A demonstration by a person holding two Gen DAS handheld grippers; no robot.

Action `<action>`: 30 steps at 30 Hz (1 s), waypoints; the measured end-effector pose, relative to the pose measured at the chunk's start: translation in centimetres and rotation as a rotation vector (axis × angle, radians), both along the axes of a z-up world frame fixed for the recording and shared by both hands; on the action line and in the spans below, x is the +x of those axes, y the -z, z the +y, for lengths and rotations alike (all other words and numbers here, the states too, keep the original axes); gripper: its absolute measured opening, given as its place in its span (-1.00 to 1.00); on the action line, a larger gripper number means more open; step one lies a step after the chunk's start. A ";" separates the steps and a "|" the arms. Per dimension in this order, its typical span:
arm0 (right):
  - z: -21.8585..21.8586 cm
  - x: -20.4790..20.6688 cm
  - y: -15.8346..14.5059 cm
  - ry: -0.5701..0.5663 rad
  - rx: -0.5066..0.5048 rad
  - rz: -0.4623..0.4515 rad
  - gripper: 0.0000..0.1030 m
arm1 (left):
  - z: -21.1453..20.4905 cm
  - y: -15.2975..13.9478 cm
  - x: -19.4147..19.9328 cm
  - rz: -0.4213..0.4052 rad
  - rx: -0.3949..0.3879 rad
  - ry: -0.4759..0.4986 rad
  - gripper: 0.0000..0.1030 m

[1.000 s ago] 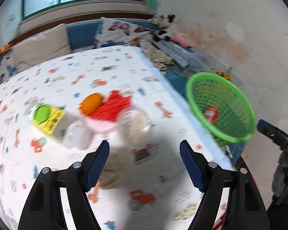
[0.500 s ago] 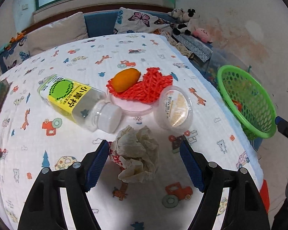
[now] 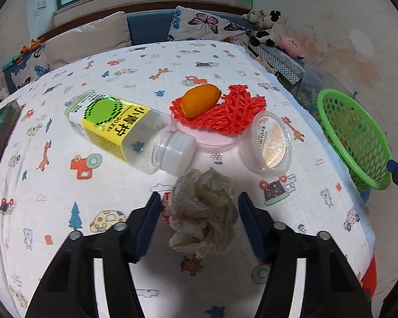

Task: Collect trash
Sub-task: 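Grasp the crumpled tissue with the left gripper while the right grasps the clear jelly cup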

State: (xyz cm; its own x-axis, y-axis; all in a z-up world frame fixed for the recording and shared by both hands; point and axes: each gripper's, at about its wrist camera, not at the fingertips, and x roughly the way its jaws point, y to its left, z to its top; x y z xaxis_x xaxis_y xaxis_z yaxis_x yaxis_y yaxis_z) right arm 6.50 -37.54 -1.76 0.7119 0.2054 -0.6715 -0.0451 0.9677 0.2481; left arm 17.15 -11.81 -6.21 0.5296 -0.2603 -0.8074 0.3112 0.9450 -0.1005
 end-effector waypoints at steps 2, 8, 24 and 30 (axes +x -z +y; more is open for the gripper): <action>0.3 0.3 0.2 -0.010 0.002 0.004 0.52 | 0.4 -0.1 0.0 0.001 -0.016 0.001 -0.05; 2.4 1.4 0.7 -0.058 -0.005 0.015 0.52 | 1.1 -0.6 -0.6 0.003 -0.044 0.010 -0.16; 10.0 7.1 2.4 -0.206 -0.036 0.047 0.52 | 4.8 -3.5 -2.6 -0.024 -0.135 -0.004 -0.17; 12.0 9.5 3.5 -0.227 -0.066 0.073 0.52 | 5.9 -3.8 -2.8 -0.018 -0.163 -0.012 -0.17</action>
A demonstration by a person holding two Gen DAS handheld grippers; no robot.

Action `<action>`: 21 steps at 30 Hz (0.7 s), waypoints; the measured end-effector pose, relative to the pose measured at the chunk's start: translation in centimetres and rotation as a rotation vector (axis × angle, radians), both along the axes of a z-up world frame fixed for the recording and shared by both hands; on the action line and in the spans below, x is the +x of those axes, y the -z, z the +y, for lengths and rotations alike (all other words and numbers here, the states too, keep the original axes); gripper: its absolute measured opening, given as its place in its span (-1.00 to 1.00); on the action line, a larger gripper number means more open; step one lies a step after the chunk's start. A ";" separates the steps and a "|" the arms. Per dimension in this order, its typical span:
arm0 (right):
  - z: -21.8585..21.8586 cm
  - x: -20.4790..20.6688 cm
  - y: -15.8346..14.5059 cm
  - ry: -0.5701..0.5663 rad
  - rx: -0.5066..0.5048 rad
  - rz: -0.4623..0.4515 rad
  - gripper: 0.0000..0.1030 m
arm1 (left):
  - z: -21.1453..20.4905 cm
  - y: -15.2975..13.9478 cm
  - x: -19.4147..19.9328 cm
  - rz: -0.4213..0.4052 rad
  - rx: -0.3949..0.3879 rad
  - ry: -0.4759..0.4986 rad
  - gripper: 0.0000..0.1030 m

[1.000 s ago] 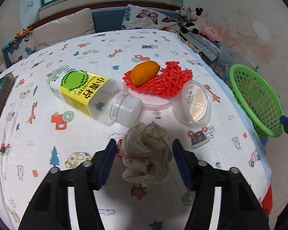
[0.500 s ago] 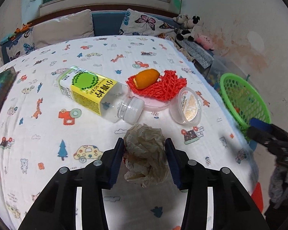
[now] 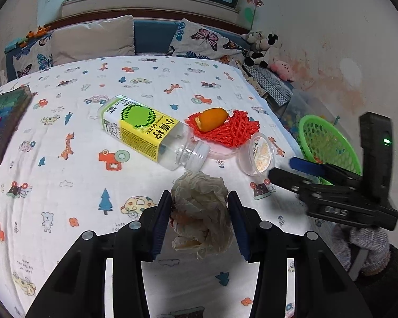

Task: Collect trash
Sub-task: 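Grasp the crumpled tissue with the left gripper while the right grasps the clear jelly cup, then carry the jelly cup into the basket and open the right gripper while the left carries the tissue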

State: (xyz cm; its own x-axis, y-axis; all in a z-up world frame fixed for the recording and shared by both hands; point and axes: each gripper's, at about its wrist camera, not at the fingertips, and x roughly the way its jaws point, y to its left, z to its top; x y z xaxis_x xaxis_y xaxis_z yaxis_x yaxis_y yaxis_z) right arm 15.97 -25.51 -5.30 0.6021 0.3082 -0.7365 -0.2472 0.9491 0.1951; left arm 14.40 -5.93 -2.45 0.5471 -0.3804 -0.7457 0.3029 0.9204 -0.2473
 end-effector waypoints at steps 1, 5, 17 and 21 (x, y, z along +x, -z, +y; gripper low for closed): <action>0.3 0.4 0.2 0.000 -0.013 0.002 0.52 | 0.1 -0.1 0.0 -0.001 -0.002 0.001 -0.17; 0.7 1.9 1.1 0.011 -0.020 0.026 0.52 | 0.4 -0.1 -0.1 -0.005 -0.007 0.005 -0.17; 0.9 3.7 1.9 0.025 -0.012 0.051 0.37 | 0.8 -0.1 -0.2 -0.001 -0.010 0.009 -0.17; 0.8 3.2 1.5 0.024 -0.015 0.038 0.35 | 0.4 -0.3 -0.2 -0.003 -0.008 0.015 -0.17</action>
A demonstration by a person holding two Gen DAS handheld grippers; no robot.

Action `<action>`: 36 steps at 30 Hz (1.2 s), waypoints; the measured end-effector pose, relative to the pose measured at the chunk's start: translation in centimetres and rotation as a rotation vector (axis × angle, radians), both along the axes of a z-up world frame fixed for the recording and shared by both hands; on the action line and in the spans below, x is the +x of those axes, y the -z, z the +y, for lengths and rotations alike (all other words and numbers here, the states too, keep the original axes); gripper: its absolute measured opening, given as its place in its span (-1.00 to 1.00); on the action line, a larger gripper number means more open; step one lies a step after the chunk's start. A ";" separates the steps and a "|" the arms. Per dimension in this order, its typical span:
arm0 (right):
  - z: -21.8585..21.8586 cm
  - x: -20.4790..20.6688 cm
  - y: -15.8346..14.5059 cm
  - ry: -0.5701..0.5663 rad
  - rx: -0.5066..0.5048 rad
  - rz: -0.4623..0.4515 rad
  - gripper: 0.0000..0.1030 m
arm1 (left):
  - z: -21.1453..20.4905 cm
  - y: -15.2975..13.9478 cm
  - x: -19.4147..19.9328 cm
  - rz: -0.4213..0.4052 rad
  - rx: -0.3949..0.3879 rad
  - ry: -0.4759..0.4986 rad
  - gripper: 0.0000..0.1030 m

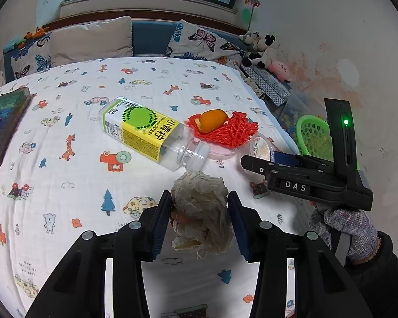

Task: Collect trash
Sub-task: 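Carry the jelly cup into the basket and open the right gripper while the left carries the tissue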

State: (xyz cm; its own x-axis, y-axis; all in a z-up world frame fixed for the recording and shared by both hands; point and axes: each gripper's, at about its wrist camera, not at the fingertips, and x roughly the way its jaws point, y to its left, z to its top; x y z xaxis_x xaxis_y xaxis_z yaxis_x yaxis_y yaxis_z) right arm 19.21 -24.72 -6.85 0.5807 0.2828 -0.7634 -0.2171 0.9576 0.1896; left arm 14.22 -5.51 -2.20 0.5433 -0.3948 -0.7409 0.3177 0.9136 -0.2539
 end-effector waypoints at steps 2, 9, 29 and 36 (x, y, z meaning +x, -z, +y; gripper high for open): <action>-0.3 -0.4 -0.3 0.000 0.010 -0.006 0.35 | -0.3 -0.1 0.1 -0.002 0.001 0.003 -0.17; -2.3 -2.1 -1.7 0.033 0.013 -0.034 0.35 | -2.0 -0.6 0.1 -0.013 0.000 0.041 -0.17; -19.2 -7.7 -3.9 0.403 -0.058 -0.048 0.36 | -13.1 -3.2 1.2 -0.055 0.003 0.250 -0.17; -23.6 -8.7 -3.0 0.495 -0.060 -0.025 0.36 | -18.0 -4.3 1.7 -0.075 0.015 0.328 -0.17</action>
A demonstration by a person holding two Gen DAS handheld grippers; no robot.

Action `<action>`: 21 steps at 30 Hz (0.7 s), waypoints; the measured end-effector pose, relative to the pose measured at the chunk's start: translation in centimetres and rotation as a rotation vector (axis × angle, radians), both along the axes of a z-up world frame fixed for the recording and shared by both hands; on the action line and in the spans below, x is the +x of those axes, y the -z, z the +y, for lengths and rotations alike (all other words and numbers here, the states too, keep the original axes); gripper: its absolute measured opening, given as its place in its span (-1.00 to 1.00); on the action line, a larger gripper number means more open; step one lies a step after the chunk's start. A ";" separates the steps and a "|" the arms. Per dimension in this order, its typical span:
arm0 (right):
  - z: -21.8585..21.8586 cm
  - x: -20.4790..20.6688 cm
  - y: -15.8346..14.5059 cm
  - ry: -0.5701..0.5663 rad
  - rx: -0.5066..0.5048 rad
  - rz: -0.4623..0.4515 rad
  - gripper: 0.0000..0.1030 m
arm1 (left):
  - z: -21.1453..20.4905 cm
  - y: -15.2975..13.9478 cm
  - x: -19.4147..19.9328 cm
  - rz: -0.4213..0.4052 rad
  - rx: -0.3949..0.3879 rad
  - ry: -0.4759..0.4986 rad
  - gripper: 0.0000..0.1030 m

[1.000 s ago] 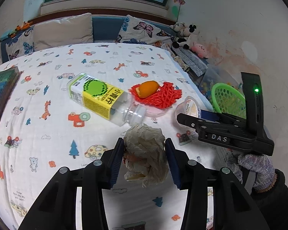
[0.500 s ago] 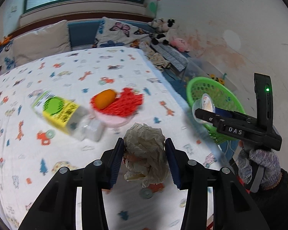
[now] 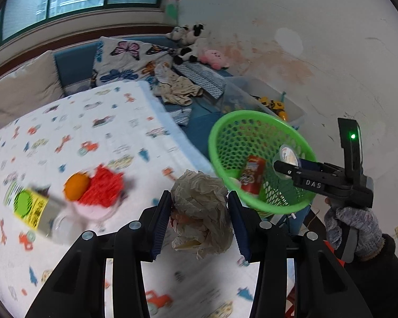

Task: Collect trash
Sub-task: 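Carry the jelly cup into the basket and open the right gripper while the left carries the tissue, then open the left gripper to drop the tissue into the basket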

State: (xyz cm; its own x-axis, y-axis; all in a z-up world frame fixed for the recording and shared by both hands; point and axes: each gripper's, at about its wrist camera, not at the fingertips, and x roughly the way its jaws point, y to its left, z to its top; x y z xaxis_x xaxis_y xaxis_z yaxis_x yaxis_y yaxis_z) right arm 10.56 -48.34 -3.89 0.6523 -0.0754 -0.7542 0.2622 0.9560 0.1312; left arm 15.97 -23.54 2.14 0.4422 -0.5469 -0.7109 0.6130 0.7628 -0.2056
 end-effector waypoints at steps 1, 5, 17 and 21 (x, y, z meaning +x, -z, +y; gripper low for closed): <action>-0.2 0.0 0.1 0.007 0.002 0.001 0.37 | -0.4 -0.1 0.0 0.001 0.001 0.007 -0.17; -1.4 -0.6 0.4 0.030 0.011 -0.003 0.44 | -3.2 -0.3 0.3 -0.001 0.007 0.048 -0.17; -2.9 -3.3 -0.7 0.053 0.030 -0.045 0.44 | -11.3 0.4 1.4 0.015 0.027 0.158 -0.17; -3.1 -4.2 -1.0 0.058 0.040 -0.064 0.44 | -13.3 1.1 1.9 0.054 0.021 0.178 -0.16</action>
State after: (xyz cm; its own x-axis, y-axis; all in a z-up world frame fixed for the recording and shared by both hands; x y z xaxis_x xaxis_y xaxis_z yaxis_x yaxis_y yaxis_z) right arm 6.32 -51.41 -2.91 0.6947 -0.0857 -0.7142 0.3072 0.9331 0.1869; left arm 17.85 -36.87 1.07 0.3010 -0.5980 -0.7429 0.7272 0.6479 -0.2268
